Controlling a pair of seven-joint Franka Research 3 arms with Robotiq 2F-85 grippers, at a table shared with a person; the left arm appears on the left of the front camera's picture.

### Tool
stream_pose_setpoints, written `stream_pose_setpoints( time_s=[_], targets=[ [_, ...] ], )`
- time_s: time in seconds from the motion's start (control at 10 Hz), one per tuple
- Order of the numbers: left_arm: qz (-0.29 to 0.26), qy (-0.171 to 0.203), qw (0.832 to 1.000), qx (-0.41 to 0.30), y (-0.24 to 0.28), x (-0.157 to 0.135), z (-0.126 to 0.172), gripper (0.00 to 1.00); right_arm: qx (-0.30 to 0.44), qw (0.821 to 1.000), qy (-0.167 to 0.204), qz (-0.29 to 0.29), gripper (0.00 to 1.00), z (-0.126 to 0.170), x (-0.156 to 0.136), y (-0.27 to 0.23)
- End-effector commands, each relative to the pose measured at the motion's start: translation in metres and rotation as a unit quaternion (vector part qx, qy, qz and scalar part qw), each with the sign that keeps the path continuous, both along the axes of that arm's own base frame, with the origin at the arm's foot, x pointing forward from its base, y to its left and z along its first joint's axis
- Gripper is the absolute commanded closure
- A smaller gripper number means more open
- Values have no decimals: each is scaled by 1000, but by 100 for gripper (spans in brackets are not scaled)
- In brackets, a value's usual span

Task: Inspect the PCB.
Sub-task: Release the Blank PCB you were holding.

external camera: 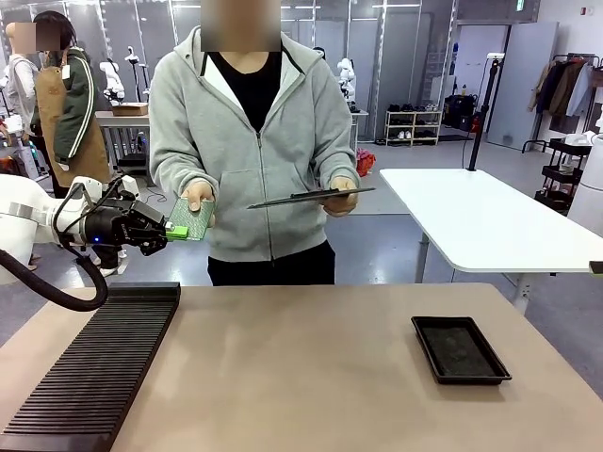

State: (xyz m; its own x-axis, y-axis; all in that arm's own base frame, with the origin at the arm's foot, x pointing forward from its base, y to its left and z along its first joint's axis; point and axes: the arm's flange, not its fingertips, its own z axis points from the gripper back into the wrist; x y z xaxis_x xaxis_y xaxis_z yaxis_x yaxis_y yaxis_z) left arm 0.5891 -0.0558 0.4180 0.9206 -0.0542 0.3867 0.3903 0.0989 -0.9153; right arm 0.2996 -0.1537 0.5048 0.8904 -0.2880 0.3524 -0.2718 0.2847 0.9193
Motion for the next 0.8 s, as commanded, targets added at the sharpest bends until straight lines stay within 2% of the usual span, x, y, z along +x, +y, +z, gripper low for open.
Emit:
stream_pose_setpoints(
  time_s=[0.0,0.7],
  targets=[
    [0,0,1000,0,-1,0,0,100,3,1000,-13,0,0,1,2,0],
    [0,0,1000,0,-1,0,0,100,3,1000,-13,0,0,1,2,0]
  ],
)
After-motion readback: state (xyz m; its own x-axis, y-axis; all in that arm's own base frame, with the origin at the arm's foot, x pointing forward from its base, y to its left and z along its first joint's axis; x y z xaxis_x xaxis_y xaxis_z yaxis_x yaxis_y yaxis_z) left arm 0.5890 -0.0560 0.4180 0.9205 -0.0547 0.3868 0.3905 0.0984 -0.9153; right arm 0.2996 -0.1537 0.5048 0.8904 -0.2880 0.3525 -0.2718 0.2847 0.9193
